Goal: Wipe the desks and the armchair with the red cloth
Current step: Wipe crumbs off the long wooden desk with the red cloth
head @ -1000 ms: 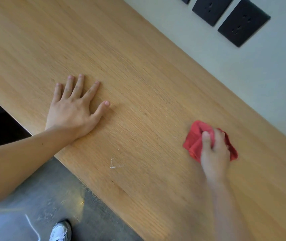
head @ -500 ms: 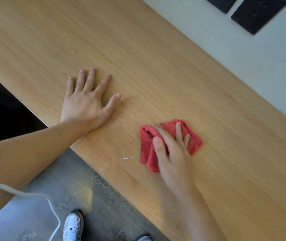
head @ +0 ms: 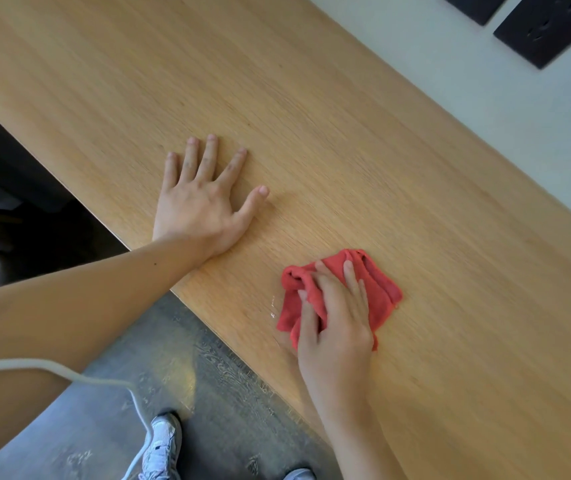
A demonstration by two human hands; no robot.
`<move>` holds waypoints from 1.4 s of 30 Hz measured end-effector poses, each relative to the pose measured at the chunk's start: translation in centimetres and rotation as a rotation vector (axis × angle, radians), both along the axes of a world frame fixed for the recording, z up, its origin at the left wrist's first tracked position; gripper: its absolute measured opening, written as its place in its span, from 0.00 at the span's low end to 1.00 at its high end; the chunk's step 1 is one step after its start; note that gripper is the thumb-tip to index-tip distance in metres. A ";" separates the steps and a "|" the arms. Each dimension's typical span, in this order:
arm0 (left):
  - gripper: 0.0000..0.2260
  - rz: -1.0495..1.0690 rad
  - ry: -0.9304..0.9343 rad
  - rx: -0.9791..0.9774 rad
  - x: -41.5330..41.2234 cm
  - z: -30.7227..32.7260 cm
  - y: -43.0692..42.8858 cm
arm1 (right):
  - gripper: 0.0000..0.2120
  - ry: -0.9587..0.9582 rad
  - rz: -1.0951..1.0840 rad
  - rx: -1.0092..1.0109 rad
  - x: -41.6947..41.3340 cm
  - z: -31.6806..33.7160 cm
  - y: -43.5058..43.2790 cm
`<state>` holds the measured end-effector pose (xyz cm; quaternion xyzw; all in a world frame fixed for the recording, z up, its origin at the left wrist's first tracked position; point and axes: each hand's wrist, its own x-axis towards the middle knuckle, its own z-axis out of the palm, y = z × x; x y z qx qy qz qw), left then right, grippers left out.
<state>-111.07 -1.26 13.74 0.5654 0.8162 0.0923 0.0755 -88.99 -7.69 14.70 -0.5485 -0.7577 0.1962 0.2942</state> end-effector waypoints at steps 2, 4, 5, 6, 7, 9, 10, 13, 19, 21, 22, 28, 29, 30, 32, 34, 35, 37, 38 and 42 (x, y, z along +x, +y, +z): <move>0.35 -0.001 -0.002 0.000 0.0 0.0 0.0 | 0.08 0.206 -0.120 -0.105 0.4 0.9 0.5; 0.35 -0.002 -0.002 0.005 0.0 -0.1 0.0 | 0.09 0.383 -0.225 -0.196 1.2 2.3 1.0; 0.35 -0.002 -0.001 0.008 0.1 -0.1 0.1 | 0.10 0.416 -0.245 -0.170 1.8 3.1 1.1; 0.36 -0.003 0.001 0.010 0.1 -0.1 0.1 | 0.12 0.408 -0.244 -0.129 2.2 3.8 1.0; 0.36 -0.002 0.001 0.012 0.0 -0.1 0.0 | 0.12 0.380 -0.230 -0.101 2.3 4.5 0.9; 0.36 0.000 0.001 0.015 0.0 -0.1 0.0 | 0.10 0.317 -0.158 -0.066 2.0 5.3 0.2; 0.36 0.000 0.001 0.015 0.0 -0.1 0.1 | 0.10 0.286 -0.091 -0.056 1.5 5.3 -0.2; 0.36 -0.002 -0.002 0.019 0.1 -0.1 0.2 | 0.20 -0.016 0.142 -0.115 0.0 4.2 -1.5; 0.37 -0.009 -0.004 0.031 0.1 -0.3 0.2 | 0.32 -0.582 0.190 -0.179 -2.1 0.8 -1.8; 0.37 -0.004 -0.004 0.028 0.0 -0.3 0.1 | 0.31 -0.582 0.158 -0.144 -2.6 0.3 -1.1; 0.37 -0.005 -0.004 0.028 -0.1 -0.3 0.1 | 0.29 -0.586 0.147 -0.129 -2.7 0.1 -0.6; 0.40 -0.011 -0.003 0.005 -0.1 0.0 -0.1 | 0.27 -0.568 0.061 -0.112 -2.1 -0.3 4.9; 0.40 -0.012 -0.003 0.006 -0.1 0.1 0.0 | 0.27 -0.568 0.043 -0.111 -1.7 -0.3 6.4; 0.40 -0.011 -0.003 0.007 0.0 0.1 0.0 | 0.28 -0.568 0.026 -0.109 -1.3 -0.3 7.9; 0.40 -0.011 -0.005 0.011 -0.1 0.0 0.0 | 0.28 -0.565 -0.014 -0.108 -0.4 -0.4 10.8; 0.40 -0.014 -0.011 0.012 -0.2 -0.1 0.0 | 0.28 -0.566 -0.041 -0.122 0.7 -0.5 13.5; 0.40 -0.015 -0.011 0.013 -0.2 -0.1 0.0 | 0.28 -0.563 -0.053 -0.132 1.2 -0.6 14.9; 0.40 -0.013 -0.006 0.017 -0.2 -0.1 0.0 | 0.27 -0.549 -0.084 -0.138 2.3 -0.5 17.4; 0.40 -0.012 -0.002 0.018 -0.3 -0.1 0.0 | 0.27 -0.542 -0.103 -0.135 2.9 -0.4 18.6; 0.40 -0.003 -0.008 0.013 -0.2 0.0 -0.1 | 0.25 -0.541 -0.234 -0.083 6.6 0.2 22.1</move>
